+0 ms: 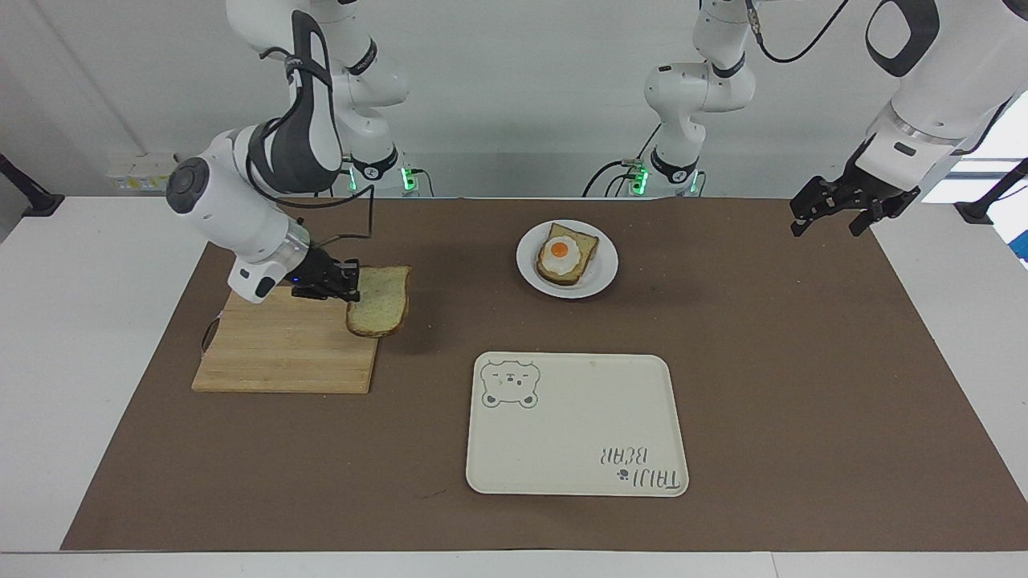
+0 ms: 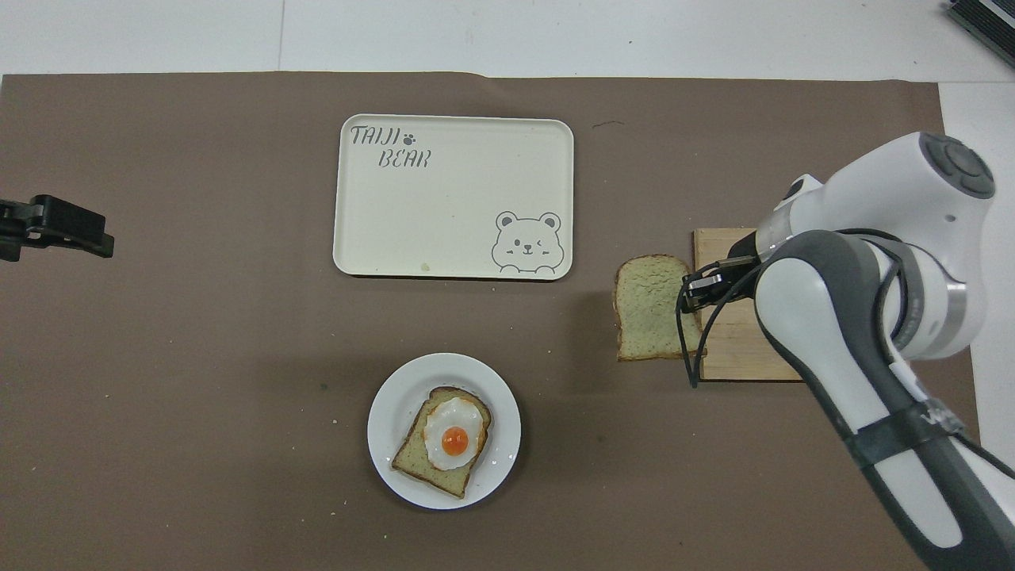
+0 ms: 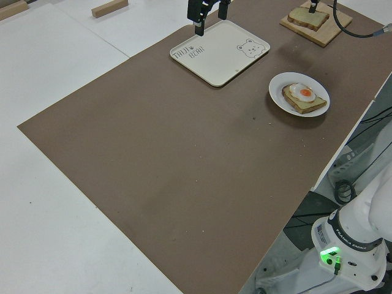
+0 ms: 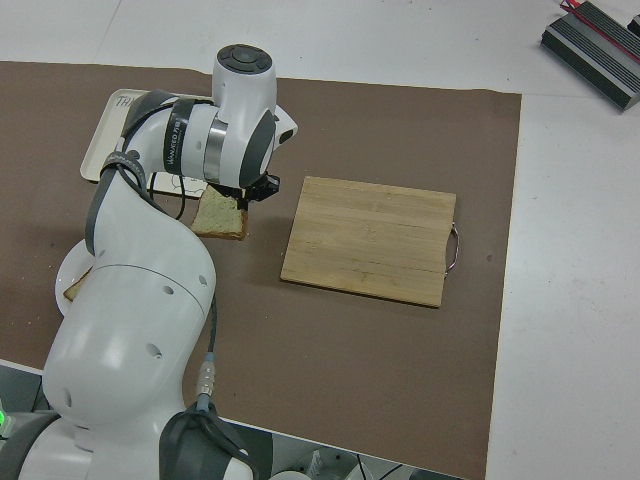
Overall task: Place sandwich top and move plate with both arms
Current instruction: 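Carry the bread slice with the right gripper toward the egg plate, then lower the bread onto the egg toast and open the right gripper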
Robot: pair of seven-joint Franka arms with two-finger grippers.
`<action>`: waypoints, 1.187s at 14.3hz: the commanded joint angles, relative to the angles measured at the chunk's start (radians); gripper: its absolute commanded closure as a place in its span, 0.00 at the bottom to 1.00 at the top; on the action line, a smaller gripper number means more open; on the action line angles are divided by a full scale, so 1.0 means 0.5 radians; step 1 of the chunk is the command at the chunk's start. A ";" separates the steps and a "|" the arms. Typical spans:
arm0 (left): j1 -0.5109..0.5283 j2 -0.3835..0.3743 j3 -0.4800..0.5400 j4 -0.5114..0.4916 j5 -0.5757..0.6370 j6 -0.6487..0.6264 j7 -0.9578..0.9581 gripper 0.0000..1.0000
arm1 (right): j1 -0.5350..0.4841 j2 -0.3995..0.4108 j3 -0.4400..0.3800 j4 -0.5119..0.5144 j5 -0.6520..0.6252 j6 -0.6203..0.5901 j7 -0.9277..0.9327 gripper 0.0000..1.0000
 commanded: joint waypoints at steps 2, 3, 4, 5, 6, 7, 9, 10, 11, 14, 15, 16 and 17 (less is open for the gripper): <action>0.012 -0.056 -0.004 -0.058 -0.003 -0.008 0.022 0.00 | 0.194 -0.062 -0.006 -0.034 0.044 0.035 0.075 1.00; 0.012 -0.056 -0.004 -0.058 -0.003 -0.008 0.022 0.00 | 0.232 -0.068 -0.006 -0.041 0.044 0.050 0.112 1.00; 0.012 -0.056 -0.004 -0.058 -0.006 -0.008 0.022 0.00 | 0.274 -0.077 -0.006 -0.047 0.044 0.056 0.130 1.00; 0.012 -0.056 -0.004 -0.058 -0.003 -0.008 0.022 0.00 | 0.323 -0.080 -0.006 -0.050 0.047 0.065 0.133 1.00; 0.012 -0.056 -0.004 -0.058 -0.003 -0.008 0.022 0.00 | 0.370 -0.077 -0.006 -0.053 0.050 0.078 0.146 1.00; 0.012 -0.056 -0.004 -0.058 -0.006 -0.008 0.022 0.00 | 0.428 -0.071 -0.003 -0.062 0.050 0.123 0.191 1.00; 0.012 -0.056 -0.004 -0.058 -0.003 -0.005 0.022 0.00 | 0.544 -0.065 0.000 -0.099 0.050 0.252 0.381 1.00; 0.012 -0.056 -0.004 -0.058 -0.003 -0.008 0.022 0.00 | 0.603 -0.053 0.000 -0.102 0.050 0.292 0.458 1.00; 0.012 -0.056 -0.004 -0.058 -0.003 -0.008 0.022 0.00 | 0.655 -0.038 0.000 -0.108 0.053 0.329 0.523 1.00; 0.012 -0.056 -0.004 -0.058 -0.003 -0.008 0.022 0.00 | 0.784 -0.031 0.003 -0.148 0.203 0.455 0.707 1.00; 0.012 -0.056 -0.004 -0.058 -0.006 -0.008 0.022 0.00 | 0.812 -0.031 0.003 -0.151 0.228 0.458 0.744 1.00; 0.012 -0.056 -0.004 -0.058 -0.003 -0.008 0.022 0.00 | 0.854 -0.034 0.003 -0.178 0.231 0.470 0.765 1.00; 0.012 -0.056 -0.004 -0.058 -0.003 -0.008 0.022 0.00 | 0.888 -0.034 0.003 -0.194 0.231 0.495 0.781 1.00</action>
